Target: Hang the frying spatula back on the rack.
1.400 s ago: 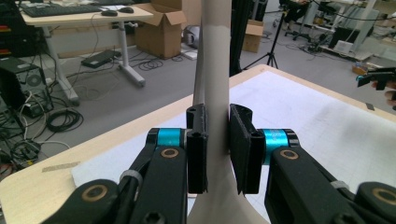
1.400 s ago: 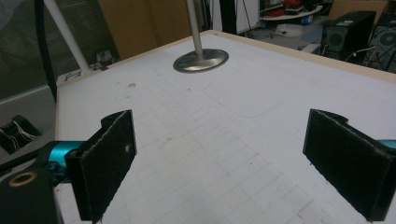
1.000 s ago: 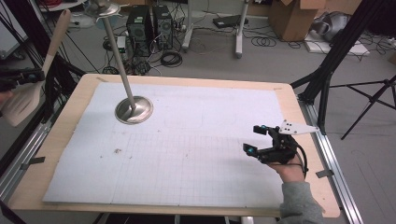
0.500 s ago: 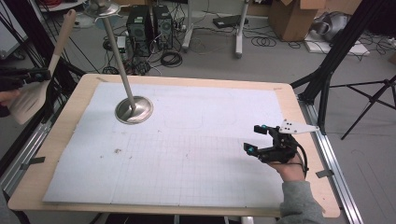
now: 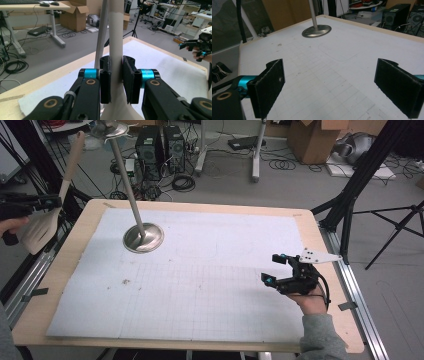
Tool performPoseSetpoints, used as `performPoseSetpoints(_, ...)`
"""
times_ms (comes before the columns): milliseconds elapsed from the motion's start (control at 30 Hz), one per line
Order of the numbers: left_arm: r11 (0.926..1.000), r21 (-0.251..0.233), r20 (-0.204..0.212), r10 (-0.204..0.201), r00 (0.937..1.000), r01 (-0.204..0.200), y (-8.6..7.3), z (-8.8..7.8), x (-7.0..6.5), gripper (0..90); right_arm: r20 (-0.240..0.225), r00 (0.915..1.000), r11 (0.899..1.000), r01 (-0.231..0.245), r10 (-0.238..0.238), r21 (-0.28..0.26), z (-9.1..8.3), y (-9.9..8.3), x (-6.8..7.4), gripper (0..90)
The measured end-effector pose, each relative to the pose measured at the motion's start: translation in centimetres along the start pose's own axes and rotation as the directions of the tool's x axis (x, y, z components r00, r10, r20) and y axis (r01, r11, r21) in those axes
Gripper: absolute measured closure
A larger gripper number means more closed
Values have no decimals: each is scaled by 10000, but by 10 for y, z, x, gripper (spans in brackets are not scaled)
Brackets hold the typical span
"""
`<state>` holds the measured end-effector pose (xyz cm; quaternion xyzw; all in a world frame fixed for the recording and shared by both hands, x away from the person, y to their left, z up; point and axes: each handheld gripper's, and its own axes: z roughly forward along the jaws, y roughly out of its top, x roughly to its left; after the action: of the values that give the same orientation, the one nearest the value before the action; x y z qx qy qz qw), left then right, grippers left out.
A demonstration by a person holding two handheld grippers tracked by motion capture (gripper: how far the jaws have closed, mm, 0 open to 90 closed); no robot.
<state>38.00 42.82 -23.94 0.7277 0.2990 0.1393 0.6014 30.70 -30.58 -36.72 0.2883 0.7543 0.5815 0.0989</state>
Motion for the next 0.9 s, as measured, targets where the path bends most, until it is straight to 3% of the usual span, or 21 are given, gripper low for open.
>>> performPoseSetpoints(500, 9996, 128, 341, -248, 9991, 244, -6, 18, 3, 773, 17, 10000, 10000, 66, -66, -12, 1, 0, 0, 86)
performPoseSetpoints(900, 9996, 212, 318, -196, 9993, 189, -8, 30, 3, 773, 7, 10000, 10000, 26, -26, -13, 0, 1, 1, 86)
